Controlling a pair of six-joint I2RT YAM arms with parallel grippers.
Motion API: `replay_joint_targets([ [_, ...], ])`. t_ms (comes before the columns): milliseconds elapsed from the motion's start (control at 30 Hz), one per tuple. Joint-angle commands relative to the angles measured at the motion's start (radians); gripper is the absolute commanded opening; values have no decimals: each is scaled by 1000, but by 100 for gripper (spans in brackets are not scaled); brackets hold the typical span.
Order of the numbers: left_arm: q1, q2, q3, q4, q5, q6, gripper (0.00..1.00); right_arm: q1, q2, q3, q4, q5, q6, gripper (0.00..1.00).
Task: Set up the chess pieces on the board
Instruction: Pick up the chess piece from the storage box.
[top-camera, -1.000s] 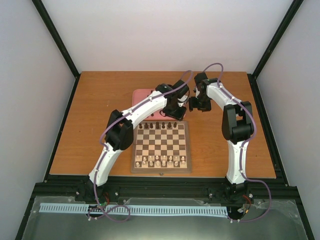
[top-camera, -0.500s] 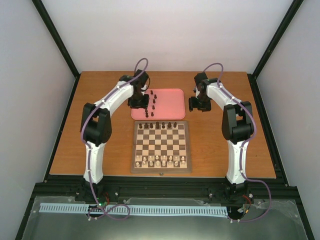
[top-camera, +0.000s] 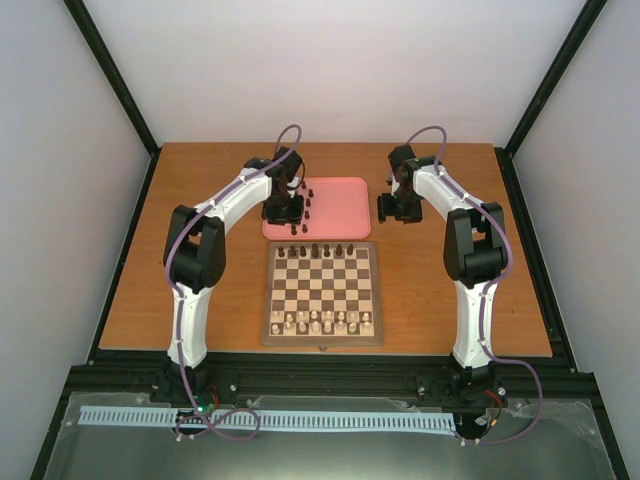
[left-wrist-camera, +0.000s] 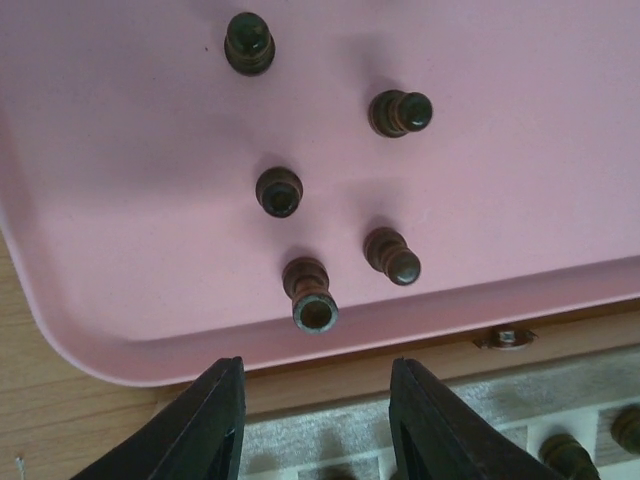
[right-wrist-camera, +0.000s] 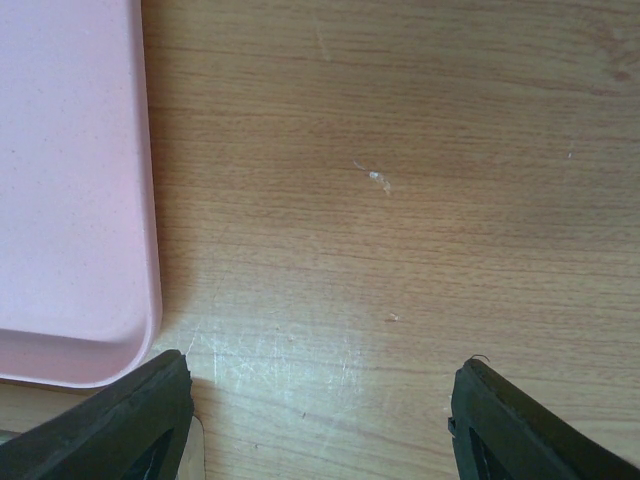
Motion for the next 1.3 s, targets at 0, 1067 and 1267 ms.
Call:
replay_joint_targets([
  [0, -2, 47, 43, 11, 10, -7, 42, -4, -6, 8, 1, 7, -7, 71],
  [1067, -2, 105, 44, 24, 36, -11, 25, -5, -3, 5, 2, 9, -7, 71],
  [1267, -2, 101, 47, 20, 29, -13, 13, -4, -6, 6, 2, 9, -8, 71],
])
